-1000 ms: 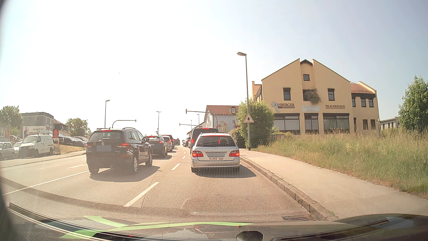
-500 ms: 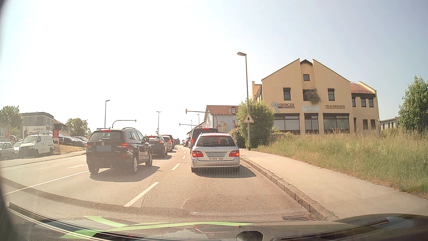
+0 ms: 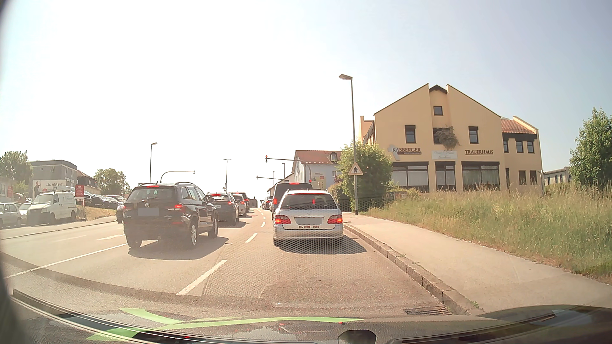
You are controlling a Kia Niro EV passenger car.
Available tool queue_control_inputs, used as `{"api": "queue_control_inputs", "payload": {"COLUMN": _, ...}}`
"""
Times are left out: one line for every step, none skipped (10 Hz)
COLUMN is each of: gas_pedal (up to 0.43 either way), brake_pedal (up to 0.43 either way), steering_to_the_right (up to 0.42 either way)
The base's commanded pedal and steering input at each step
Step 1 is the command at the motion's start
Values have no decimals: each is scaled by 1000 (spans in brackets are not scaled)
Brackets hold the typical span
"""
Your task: Follow the waypoints while adhering to traffic rules and regulations
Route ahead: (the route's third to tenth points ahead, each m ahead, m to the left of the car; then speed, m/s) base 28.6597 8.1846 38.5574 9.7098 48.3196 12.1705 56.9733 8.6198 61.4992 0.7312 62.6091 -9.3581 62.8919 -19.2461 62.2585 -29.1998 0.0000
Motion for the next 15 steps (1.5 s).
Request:
{"api": "queue_control_inputs", "payload": {"gas_pedal": 0, "brake_pedal": 268, "steering_to_the_right": -24}}
{"api": "queue_control_inputs", "payload": {"gas_pedal": 0, "brake_pedal": 268, "steering_to_the_right": -25}}
{"api": "queue_control_inputs", "payload": {"gas_pedal": 0, "brake_pedal": 268, "steering_to_the_right": -24}}
{"api": "queue_control_inputs", "payload": {"gas_pedal": 0, "brake_pedal": 268, "steering_to_the_right": -25}}
{"api": "queue_control_inputs", "payload": {"gas_pedal": 0, "brake_pedal": 268, "steering_to_the_right": -25}}
{"api": "queue_control_inputs", "payload": {"gas_pedal": 0, "brake_pedal": 268, "steering_to_the_right": -24}}
{"api": "queue_control_inputs", "payload": {"gas_pedal": 0, "brake_pedal": 268, "steering_to_the_right": -25}}
{"api": "queue_control_inputs", "payload": {"gas_pedal": 0, "brake_pedal": 268, "steering_to_the_right": -24}}
{"api": "queue_control_inputs", "payload": {"gas_pedal": 0, "brake_pedal": 268, "steering_to_the_right": -25}}
{"api": "queue_control_inputs", "payload": {"gas_pedal": 0, "brake_pedal": 268, "steering_to_the_right": -25}}
{"api": "queue_control_inputs", "payload": {"gas_pedal": 0, "brake_pedal": 268, "steering_to_the_right": -25}}
{"api": "queue_control_inputs", "payload": {"gas_pedal": 0, "brake_pedal": 268, "steering_to_the_right": -25}}
{"api": "queue_control_inputs", "payload": {"gas_pedal": 0, "brake_pedal": 268, "steering_to_the_right": -24}}
{"api": "queue_control_inputs", "payload": {"gas_pedal": 0, "brake_pedal": 268, "steering_to_the_right": -25}}
{"api": "queue_control_inputs", "payload": {"gas_pedal": 0, "brake_pedal": 268, "steering_to_the_right": -25}}
